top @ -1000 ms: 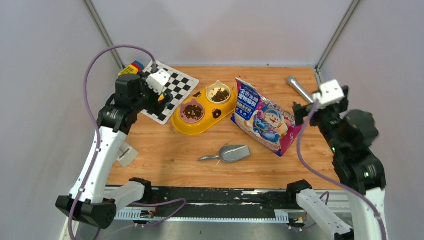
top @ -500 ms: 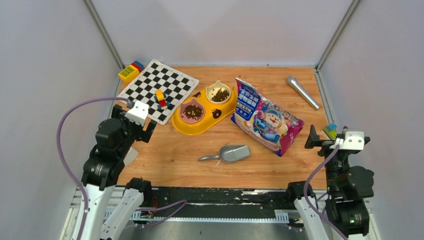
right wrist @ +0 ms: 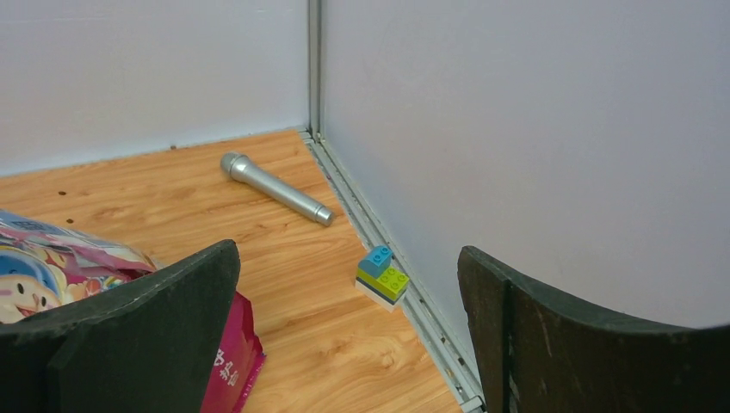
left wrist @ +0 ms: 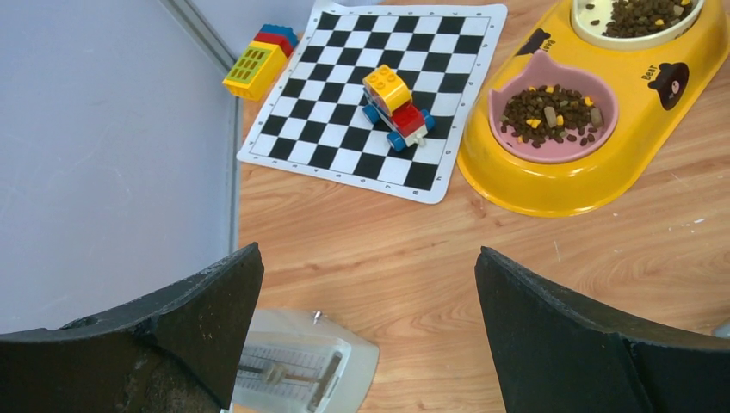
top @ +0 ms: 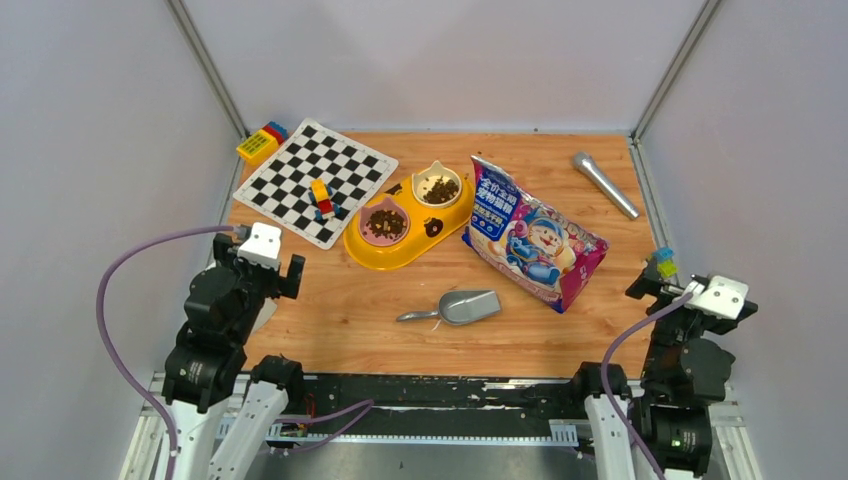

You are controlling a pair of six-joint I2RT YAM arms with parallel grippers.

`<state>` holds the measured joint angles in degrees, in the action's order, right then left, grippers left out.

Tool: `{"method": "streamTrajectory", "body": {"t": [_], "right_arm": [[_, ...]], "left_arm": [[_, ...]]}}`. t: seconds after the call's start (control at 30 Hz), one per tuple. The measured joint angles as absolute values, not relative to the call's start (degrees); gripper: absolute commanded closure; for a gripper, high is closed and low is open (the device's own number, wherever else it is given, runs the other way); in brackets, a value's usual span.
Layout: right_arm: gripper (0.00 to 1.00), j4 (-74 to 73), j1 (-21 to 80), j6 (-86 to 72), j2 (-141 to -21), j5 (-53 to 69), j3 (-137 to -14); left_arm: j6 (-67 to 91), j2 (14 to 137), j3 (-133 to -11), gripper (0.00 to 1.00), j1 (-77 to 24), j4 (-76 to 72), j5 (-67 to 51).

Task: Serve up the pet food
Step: Reset both arms

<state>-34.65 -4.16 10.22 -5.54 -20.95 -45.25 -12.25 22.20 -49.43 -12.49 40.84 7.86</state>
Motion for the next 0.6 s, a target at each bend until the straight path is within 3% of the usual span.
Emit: {"method": "streamTrajectory", "body": {"t": [0.23,0.43,0.6], "right_arm": [[0.0,-41.7,-4.4,8.2,-11.1,-13.7,-59.8],[0.0,-46.5,-4.8,6.5,-16.3,1.4,-79.9],[0.0,-50.3,-5.8,6.2,-17.0,10.2,-86.7]], "left_arm": [[-12.6,22.2,-53.3,0.0,-12.5,43.2,8.3],[-14.1,24.6,-75.1,0.0,-12.4,49.9,8.1],[-13.5,23.6,-88.1,0.0,-12.2,50.6,7.9]]}}
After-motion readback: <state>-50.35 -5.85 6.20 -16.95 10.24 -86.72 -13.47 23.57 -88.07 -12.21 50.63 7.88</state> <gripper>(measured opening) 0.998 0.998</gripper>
